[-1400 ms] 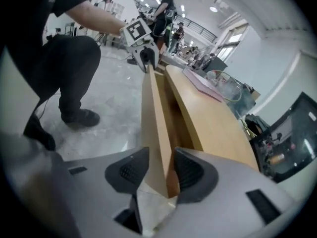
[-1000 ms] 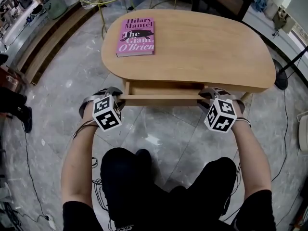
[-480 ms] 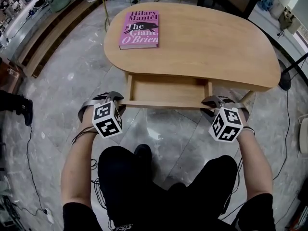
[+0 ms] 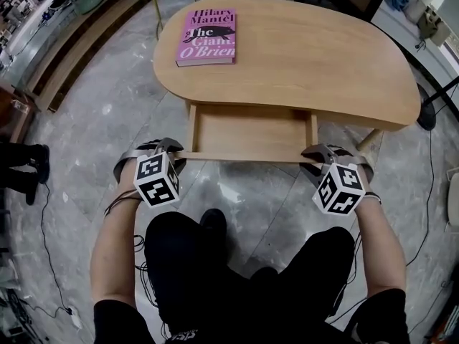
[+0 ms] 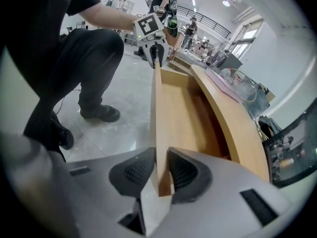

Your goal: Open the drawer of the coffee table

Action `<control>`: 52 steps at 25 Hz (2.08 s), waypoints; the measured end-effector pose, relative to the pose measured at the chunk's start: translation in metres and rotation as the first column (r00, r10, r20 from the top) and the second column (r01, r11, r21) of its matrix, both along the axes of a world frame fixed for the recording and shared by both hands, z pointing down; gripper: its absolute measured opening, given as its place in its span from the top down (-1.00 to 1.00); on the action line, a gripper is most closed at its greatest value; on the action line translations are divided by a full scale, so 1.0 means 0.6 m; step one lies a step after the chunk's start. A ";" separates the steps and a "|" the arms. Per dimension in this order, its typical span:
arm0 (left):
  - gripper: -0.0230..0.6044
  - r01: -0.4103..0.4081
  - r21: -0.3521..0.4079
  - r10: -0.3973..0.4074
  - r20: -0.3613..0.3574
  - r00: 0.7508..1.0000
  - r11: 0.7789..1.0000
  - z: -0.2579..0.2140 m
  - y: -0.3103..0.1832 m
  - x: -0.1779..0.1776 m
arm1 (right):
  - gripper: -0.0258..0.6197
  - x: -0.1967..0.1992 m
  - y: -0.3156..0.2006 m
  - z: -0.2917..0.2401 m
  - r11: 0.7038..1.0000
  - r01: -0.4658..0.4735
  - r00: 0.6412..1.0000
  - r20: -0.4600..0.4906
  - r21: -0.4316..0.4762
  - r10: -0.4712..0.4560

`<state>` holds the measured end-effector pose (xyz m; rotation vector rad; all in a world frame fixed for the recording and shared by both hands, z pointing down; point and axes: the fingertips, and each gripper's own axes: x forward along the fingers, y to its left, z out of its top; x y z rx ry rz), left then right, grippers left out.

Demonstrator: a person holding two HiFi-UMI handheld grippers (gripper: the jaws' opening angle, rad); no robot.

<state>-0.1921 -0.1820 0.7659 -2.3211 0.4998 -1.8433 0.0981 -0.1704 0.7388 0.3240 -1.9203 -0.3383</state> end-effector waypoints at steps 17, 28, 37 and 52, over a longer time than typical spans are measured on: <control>0.59 -0.020 -0.034 0.021 0.010 1.000 0.999 0.010 0.038 0.001 | 0.66 0.000 0.039 0.010 0.997 0.044 0.999 -0.020 -0.068 -0.046; 0.59 -0.019 -0.039 0.020 0.018 1.000 0.999 0.015 0.050 -0.003 | 0.67 -0.004 0.055 0.014 0.995 0.052 0.998 -0.020 -0.084 -0.054; 0.60 -0.031 -0.057 0.032 0.033 0.999 0.998 0.024 0.067 -0.009 | 0.68 -0.010 0.075 0.023 0.994 0.075 0.997 -0.025 -0.084 -0.077; 0.59 -0.013 -0.083 0.015 0.024 1.000 0.997 0.033 0.080 -0.016 | 0.69 -0.018 0.097 0.032 0.989 0.060 0.998 0.017 -0.135 -0.059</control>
